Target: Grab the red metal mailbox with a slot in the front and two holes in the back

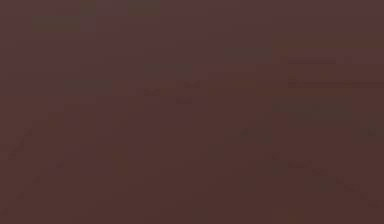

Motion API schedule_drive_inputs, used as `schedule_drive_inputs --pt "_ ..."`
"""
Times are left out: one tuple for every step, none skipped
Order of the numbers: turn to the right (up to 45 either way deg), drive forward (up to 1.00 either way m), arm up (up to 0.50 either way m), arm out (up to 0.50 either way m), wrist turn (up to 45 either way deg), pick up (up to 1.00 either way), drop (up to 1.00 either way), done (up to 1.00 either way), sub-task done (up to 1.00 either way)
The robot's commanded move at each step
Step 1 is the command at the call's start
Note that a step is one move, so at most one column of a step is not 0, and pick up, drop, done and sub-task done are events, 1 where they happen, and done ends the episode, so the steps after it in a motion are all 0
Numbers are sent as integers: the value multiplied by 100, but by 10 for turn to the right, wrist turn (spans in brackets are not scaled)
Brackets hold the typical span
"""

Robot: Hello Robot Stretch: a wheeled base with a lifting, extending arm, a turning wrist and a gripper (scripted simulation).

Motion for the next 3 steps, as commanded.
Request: schedule_drive_inputs --pt "0 0 20 0 0 0 0 0 0" --pt "0 0 0 40 0 0 0 0 0" --pt "0 0 0 0 450 0 0 0 0"
